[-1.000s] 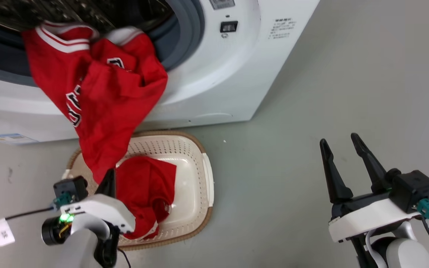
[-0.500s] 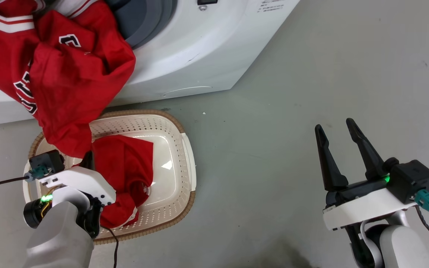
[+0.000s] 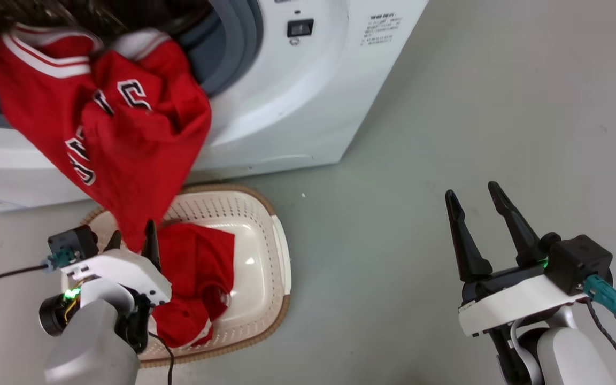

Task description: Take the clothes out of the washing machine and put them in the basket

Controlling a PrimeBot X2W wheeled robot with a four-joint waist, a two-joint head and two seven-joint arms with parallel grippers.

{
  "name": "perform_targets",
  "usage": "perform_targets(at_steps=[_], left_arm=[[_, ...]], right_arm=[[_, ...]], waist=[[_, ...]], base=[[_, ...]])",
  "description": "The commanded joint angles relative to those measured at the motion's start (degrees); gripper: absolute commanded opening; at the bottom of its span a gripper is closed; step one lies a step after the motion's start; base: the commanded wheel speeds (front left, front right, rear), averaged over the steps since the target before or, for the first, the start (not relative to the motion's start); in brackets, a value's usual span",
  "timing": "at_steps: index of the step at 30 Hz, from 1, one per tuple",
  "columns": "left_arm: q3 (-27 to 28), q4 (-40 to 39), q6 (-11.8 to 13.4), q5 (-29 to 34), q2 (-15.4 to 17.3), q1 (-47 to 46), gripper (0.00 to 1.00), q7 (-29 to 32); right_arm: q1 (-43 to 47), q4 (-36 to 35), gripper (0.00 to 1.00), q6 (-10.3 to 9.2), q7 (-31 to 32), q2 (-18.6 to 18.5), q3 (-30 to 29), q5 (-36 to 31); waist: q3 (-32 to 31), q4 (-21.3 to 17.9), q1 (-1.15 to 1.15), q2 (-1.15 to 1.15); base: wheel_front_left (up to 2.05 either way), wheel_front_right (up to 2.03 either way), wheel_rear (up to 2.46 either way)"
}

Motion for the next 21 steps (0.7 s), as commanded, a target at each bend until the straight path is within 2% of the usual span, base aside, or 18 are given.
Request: perform_targets(at_steps=[1,13,16,21], left_arm=[[0.7,-2.0,0.5,0.9,-0.3,1.6,1.00,-0.1],[9.8,-27.9,3.5,11.9,-2.0,13.1,1.00,-0.1],[11.0,-31.4,3.3,14.5,-1.8,14.3,1.00,-0.1],[10.9,-30.8,2.4,16.5,-0.3,12.9,1.00,-0.1]], right_arm=[[0.6,0.3,1.00,-0.04,0.1,0.0,0.0,-0.2],[3.7,0.5,1.00,-0.04,1.8,0.0,-1.0,-0.8],[4.4,0.1,1.00,-0.04,2.1,0.0,-1.0,-0.9],[4.8,-0.4,1.00,-0.04,2.3,0.0,-0.6,-0.6]], waist=[[-2.6,1.2,-0.01,0.00],[-9.6,3.4,-0.01,0.00],[-10.5,3.5,-0.01,0.00],[-10.6,3.0,-0.01,0.00]], base=[[0.00,0.00,0.00],[0.00,0.00,0.00],[0.00,0.00,0.00],[0.00,0.00,0.00]])
